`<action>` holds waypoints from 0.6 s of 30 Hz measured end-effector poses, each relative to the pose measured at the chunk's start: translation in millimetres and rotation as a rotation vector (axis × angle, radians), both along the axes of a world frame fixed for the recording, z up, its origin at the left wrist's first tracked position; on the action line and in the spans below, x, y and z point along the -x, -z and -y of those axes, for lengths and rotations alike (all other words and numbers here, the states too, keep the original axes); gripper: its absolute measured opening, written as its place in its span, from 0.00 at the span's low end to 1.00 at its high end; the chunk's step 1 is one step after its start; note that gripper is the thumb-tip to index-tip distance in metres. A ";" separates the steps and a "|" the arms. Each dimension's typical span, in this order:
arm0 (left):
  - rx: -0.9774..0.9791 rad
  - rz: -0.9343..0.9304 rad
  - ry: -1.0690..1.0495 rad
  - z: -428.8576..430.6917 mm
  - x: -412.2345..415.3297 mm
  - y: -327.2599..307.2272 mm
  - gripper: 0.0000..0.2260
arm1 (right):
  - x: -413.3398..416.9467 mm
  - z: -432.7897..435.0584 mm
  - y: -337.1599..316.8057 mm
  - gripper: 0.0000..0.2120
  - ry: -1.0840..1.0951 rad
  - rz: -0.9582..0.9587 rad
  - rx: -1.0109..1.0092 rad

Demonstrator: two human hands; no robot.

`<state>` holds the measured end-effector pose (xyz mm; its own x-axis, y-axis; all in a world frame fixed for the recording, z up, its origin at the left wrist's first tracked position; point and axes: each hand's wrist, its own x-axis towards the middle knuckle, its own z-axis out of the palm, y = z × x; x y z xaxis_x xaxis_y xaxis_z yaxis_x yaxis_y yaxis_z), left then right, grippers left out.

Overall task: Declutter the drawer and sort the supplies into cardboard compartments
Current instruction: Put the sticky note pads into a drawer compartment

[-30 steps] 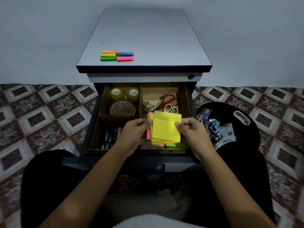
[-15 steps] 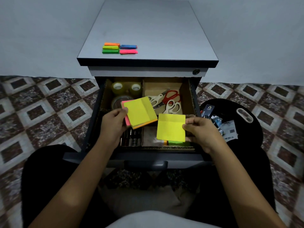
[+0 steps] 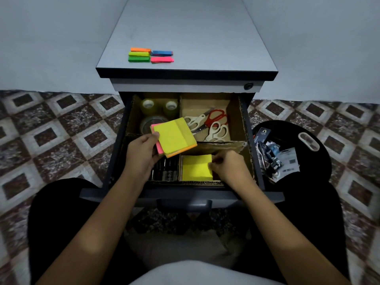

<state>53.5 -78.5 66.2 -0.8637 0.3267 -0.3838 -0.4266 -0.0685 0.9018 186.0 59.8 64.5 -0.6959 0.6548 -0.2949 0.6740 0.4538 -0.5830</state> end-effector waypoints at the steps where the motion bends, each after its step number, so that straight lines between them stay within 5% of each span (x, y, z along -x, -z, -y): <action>1: 0.001 -0.002 0.004 0.7 -0.8 0.0 0.08 | -0.9 0.3 -0.1 0.08 0.001 -0.005 -0.012; 8: 0.018 -0.007 0.016 3.8 -3.9 0.7 0.07 | 0.0 -4.7 4.2 0.06 0.048 0.004 0.080; 15: 0.016 -0.015 0.049 3.9 -5.4 1.5 0.08 | 0.5 -7.1 12.8 0.11 0.186 -0.134 0.440; 18: 0.007 -0.022 0.069 4.4 -6.1 0.9 0.07 | -1.0 -6.6 10.4 0.09 0.142 -0.111 0.355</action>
